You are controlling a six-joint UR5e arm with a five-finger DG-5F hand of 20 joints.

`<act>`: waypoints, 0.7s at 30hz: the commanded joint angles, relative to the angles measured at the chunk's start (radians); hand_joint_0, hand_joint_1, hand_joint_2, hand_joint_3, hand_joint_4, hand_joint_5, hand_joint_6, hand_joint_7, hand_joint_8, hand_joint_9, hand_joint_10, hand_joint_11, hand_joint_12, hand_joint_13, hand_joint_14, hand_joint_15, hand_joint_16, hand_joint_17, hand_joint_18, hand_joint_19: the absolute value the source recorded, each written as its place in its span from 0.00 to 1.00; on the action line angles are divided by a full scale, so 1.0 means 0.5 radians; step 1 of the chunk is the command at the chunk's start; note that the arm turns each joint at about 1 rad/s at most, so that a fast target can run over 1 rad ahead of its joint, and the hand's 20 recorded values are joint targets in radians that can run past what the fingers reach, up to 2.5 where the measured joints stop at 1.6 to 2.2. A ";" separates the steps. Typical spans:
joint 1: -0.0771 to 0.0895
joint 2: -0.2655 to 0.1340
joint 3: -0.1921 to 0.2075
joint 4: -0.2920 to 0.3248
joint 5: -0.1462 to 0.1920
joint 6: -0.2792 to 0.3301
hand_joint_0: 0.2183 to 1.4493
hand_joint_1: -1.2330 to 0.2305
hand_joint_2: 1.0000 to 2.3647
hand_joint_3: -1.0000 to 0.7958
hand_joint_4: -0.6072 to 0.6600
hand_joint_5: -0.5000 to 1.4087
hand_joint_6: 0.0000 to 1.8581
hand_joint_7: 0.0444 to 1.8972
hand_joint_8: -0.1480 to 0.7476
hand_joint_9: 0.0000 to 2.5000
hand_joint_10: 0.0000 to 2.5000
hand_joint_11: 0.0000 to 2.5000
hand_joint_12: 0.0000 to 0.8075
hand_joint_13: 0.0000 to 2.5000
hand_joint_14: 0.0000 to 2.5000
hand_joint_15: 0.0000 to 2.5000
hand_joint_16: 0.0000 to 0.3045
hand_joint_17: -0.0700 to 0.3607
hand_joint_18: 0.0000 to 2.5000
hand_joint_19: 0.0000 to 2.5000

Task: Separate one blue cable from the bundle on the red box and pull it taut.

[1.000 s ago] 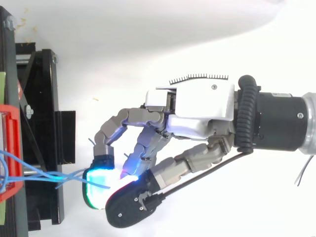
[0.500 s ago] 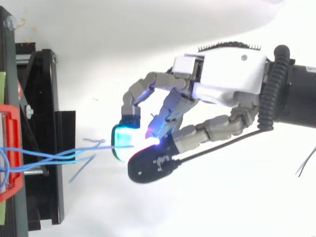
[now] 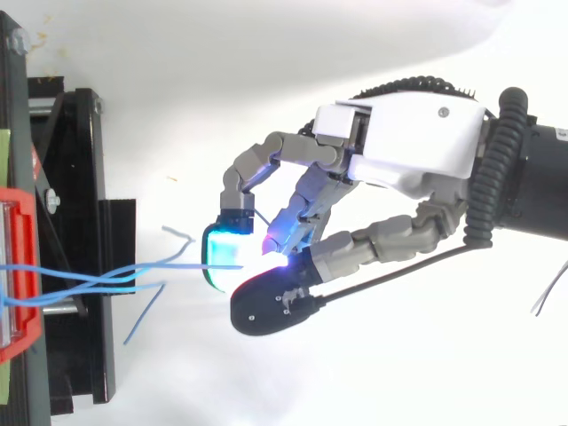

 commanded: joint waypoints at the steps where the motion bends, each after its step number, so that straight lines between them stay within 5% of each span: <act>1: 0.004 0.000 -0.005 0.028 -0.003 -0.008 0.31 0.27 0.01 0.42 0.50 0.23 0.49 0.53 0.35 0.44 0.01 0.19 0.44 0.37 0.01 0.26 0.13 0.37 0.36 0.23; 7: 0.004 0.000 -0.047 0.092 0.003 -0.008 0.31 0.28 0.01 0.42 0.50 0.23 0.49 0.53 0.35 0.44 0.01 0.20 0.43 0.38 0.01 0.27 0.13 0.37 0.36 0.23; 13: 0.004 0.000 -0.195 0.270 -0.003 -0.005 0.31 0.28 0.01 0.42 0.50 0.23 0.49 0.53 0.35 0.44 0.01 0.20 0.43 0.38 0.01 0.26 0.13 0.38 0.36 0.23; 21: 0.004 0.000 -0.210 0.362 -0.006 -0.005 0.31 0.28 0.01 0.42 0.50 0.23 0.49 0.53 0.35 0.44 0.01 0.20 0.44 0.37 0.01 0.27 0.13 0.38 0.36 0.23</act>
